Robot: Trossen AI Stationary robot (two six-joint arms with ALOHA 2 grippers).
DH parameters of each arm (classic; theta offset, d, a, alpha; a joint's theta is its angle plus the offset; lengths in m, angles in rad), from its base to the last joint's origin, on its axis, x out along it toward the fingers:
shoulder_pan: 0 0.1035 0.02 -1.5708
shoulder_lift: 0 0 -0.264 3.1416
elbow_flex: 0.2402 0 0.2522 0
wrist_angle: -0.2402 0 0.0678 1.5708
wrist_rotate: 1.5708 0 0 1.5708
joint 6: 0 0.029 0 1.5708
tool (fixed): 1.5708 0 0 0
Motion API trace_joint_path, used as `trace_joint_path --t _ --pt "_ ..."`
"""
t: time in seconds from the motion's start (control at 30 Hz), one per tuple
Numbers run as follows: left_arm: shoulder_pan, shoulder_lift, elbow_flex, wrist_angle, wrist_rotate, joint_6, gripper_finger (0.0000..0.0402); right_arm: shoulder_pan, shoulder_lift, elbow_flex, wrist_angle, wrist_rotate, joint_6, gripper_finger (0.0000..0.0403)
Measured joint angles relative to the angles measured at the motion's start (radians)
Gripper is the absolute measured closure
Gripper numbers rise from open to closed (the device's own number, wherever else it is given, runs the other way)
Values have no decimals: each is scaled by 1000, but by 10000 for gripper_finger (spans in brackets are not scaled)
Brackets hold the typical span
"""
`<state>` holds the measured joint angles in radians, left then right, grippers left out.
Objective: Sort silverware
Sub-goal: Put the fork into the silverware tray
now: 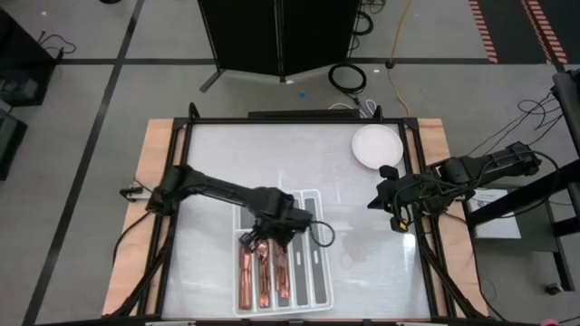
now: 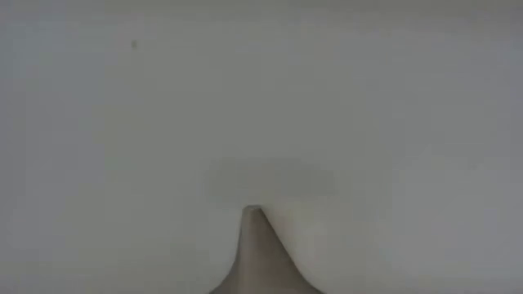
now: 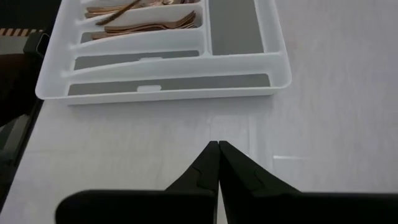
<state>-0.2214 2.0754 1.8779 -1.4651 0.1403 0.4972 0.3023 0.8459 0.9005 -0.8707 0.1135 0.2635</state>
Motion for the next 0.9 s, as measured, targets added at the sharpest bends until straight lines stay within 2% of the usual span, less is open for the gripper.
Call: trace_joint_path --t 0.2,0.4,0.6,0.73,0.9 --pt "3 119 147 0 21 64 402 0 0 0 -2 -2 -14 403" --pt "-5 206 159 -102 32 94 402 0 0 0 -36 -5 -14 403" --pt "-23 221 161 -63 33 128 402 0 0 0 -86 -5 -22 403" --pt "-32 221 161 -59 -46 139 399 0 0 0 -85 -5 -43 403" --pt "-47 221 160 -49 -166 139 366 0 0 0 -85 -5 -43 403"
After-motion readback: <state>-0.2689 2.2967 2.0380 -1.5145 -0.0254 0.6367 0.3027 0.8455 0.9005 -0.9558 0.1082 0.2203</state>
